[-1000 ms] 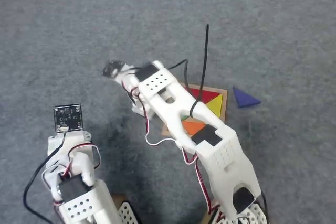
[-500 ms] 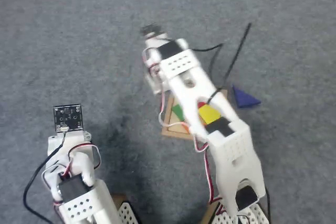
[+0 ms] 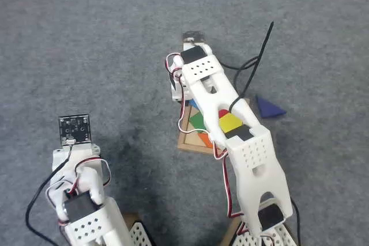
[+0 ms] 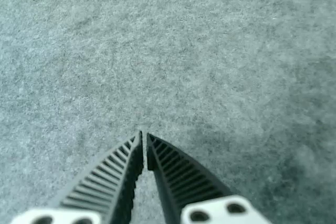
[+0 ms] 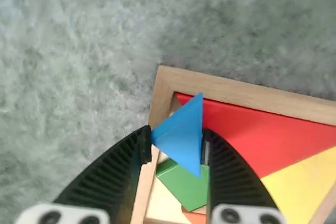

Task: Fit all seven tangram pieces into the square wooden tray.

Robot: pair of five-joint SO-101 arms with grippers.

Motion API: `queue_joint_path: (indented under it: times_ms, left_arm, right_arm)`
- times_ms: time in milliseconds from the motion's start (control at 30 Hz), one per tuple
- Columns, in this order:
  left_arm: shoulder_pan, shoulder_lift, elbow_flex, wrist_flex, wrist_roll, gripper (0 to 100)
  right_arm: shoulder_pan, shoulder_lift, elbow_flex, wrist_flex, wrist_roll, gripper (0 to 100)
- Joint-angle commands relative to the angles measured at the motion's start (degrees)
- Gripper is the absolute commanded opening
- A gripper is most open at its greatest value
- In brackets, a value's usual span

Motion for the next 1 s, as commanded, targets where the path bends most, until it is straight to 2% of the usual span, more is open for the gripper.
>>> queue_joint_path:
  times_ms: [0,233,467,767,967]
  left_arm:
    - [0.26,-0.79,-0.48,0.44,-0.79,2]
    - [0.26,-0.79,-0.48,0.44,-0.79,2]
    - [0.26,-0.79,-0.48,0.44,-0.79,2]
    - [0.26,-0.79,-0.48,0.44,-0.79,2]
    - [0.26,-0.79,-0.48,0.44,-0.79,2]
  right_arm:
    - [-0.84,-0.22,-2.73,1.45,-1.32,12.2]
    - [-2.07,-0.31,-2.73,3.47,-1.05,25.8]
    - [-2.07,-0.40,-3.52,3.74,-1.05,25.6]
    - [-2.68,-0.13,-17.93,14.02,-1.41,25.6]
    - [-2.42,0.31,-17.32,13.67,-1.05,23.5]
